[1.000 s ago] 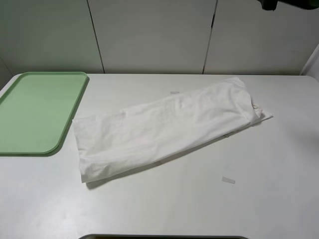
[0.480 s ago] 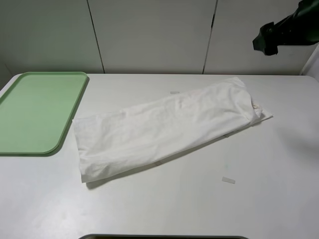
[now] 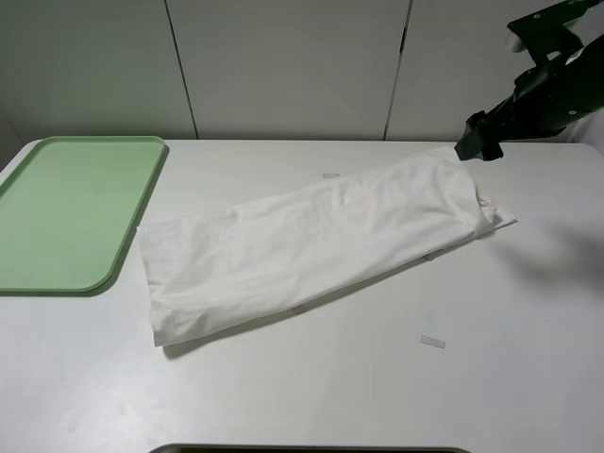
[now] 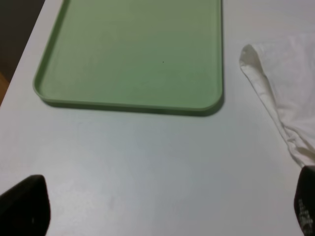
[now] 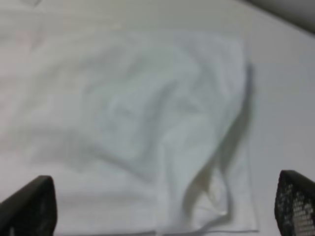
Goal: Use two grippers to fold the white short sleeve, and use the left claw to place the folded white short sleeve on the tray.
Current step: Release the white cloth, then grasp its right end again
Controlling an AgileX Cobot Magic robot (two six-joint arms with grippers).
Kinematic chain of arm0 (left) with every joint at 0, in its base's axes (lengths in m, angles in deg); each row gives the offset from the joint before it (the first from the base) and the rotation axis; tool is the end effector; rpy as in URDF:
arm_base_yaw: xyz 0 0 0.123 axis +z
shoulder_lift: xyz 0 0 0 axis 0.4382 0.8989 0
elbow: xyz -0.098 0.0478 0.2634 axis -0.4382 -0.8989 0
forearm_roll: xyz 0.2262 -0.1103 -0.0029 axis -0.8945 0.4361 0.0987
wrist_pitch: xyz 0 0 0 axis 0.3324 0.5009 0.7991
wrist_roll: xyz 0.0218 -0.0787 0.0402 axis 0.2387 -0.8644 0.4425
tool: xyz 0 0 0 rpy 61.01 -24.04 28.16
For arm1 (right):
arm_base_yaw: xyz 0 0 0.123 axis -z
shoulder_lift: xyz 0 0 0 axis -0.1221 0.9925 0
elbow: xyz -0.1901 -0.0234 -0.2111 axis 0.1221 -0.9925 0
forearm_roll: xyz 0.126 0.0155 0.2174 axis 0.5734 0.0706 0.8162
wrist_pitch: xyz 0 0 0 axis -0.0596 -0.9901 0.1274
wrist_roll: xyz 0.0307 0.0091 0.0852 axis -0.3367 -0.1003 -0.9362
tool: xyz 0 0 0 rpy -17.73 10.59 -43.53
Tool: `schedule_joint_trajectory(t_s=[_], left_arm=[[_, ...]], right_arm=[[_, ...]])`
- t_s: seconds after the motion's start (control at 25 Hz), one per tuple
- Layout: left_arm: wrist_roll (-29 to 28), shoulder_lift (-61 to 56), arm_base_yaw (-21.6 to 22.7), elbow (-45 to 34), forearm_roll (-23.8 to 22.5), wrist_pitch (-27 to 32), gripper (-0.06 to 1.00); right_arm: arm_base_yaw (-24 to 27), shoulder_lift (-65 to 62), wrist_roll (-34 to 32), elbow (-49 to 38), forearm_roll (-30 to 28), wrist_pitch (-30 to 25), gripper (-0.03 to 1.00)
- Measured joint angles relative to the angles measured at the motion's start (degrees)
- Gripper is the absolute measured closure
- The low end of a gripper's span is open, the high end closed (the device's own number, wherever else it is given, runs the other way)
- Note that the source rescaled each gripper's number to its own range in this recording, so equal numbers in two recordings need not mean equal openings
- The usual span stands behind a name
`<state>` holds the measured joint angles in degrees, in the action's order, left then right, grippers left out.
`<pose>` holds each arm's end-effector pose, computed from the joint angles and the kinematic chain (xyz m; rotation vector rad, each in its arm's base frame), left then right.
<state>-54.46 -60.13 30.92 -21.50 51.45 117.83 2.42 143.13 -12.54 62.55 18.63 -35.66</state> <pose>-0.0042 0.0023 0.2717 -0.0982 2.0582 0.0897 0.3236 0.0292 0.2516 -0.5048 2.3217 -0.0791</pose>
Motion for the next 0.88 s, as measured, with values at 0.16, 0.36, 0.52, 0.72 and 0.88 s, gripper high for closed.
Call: schedule_joint_trajectory(t_s=[0.16, 0.36, 0.52, 0.72, 0.88], left_arm=[[0.0, 0.0, 0.0, 0.0, 0.0, 0.0, -0.06], [0.0, 0.0, 0.0, 0.0, 0.0, 0.0, -0.06], [0.0, 0.0, 0.0, 0.0, 0.0, 0.0, -0.06], [0.0, 0.0, 0.0, 0.0, 0.0, 0.0, -0.06], [0.0, 0.0, 0.0, 0.0, 0.0, 0.0, -0.06]], right_arm=[[3.5, 13.47, 14.6, 11.4, 12.33, -11.8, 0.0], [6.02, 24.03, 16.29, 22.78, 14.55, -20.21, 0.0], [7.48, 30.17, 16.66, 29.9, 14.61, -24.92, 0.0], [9.12, 37.97, 16.7, 39.15, 15.08, -29.64, 0.0], [10.03, 41.53, 16.7, 40.62, 16.73, -30.15, 0.0]])
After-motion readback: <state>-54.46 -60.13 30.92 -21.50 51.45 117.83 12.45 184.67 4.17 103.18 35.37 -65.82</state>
